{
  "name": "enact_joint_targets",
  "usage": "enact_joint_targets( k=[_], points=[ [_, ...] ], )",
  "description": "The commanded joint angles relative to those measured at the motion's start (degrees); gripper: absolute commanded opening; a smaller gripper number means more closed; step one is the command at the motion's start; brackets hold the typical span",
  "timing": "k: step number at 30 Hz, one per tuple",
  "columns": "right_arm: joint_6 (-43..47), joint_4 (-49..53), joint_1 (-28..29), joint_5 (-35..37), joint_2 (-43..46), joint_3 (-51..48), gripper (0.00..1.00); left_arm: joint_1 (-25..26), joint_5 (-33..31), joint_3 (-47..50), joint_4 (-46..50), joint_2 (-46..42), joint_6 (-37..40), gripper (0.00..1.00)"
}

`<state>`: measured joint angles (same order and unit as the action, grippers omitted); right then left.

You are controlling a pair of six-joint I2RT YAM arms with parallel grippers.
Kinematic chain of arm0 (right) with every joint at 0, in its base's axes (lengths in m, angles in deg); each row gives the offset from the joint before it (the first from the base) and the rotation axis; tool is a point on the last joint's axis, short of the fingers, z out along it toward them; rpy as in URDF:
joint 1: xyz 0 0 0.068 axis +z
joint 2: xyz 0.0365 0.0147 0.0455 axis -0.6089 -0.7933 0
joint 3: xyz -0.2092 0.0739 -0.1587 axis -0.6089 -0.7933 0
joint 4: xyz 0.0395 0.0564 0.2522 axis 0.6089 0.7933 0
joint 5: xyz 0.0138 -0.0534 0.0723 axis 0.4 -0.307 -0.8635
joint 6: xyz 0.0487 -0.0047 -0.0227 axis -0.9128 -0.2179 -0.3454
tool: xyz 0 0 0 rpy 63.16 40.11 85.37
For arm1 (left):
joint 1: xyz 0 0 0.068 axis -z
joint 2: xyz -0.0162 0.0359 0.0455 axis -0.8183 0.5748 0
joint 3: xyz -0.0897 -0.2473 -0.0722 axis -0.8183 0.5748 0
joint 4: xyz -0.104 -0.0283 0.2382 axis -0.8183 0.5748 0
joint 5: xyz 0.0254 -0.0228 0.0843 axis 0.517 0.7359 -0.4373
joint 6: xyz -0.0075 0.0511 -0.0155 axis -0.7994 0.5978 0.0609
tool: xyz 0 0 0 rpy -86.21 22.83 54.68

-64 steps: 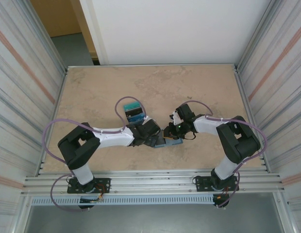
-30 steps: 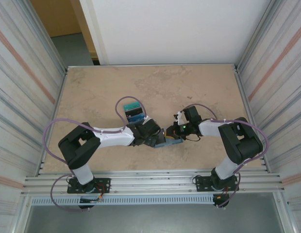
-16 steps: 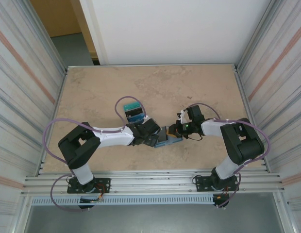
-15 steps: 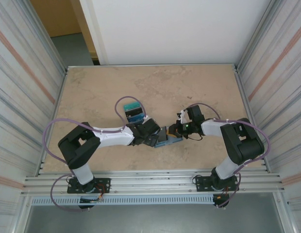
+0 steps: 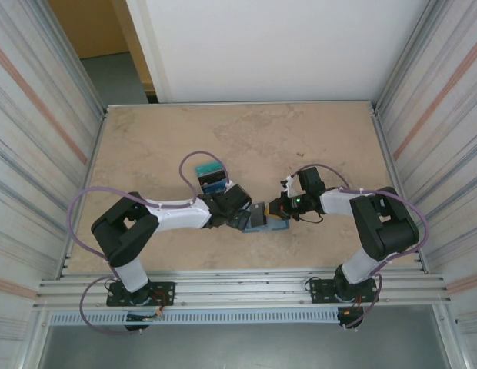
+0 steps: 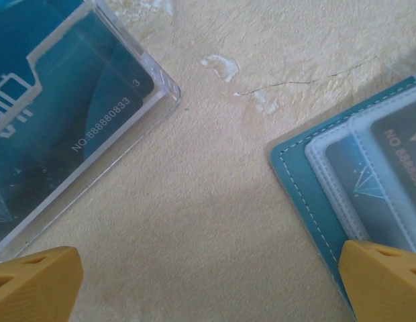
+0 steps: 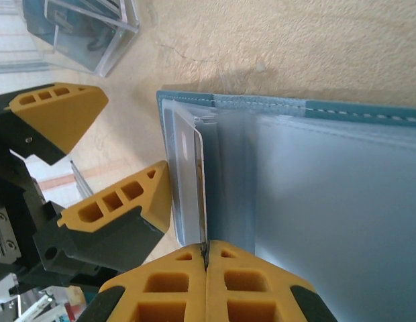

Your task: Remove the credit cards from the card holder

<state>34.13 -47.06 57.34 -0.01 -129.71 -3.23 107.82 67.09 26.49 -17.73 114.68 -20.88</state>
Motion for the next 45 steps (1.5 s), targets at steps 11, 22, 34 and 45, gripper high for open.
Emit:
enact_joint_targets(
  k=[11,22,34,45],
  points=[
    [0.58,1.92,-0.33,-0.85,0.01,0.19,0.02,0.07,-0.05,-1.87,2.02,-3.82,1.82,0.99],
    [-1.42,-0.19,-0.3,-0.11,0.11,-0.39,0.02,0.71,2.22,-4.72,1.45,-1.55,3.57,0.99],
    [-0.64,1.57,-0.32,0.36,0.68,-0.17,0.03,0.9,3.13,-6.18,2.86,3.56,4.39,0.99],
    [-2.19,-1.13,-0.85,-0.58,0.48,-0.58,0.16,1.76,1.3,-6.57,6.45,5.14,3.82,0.99]
  ],
)
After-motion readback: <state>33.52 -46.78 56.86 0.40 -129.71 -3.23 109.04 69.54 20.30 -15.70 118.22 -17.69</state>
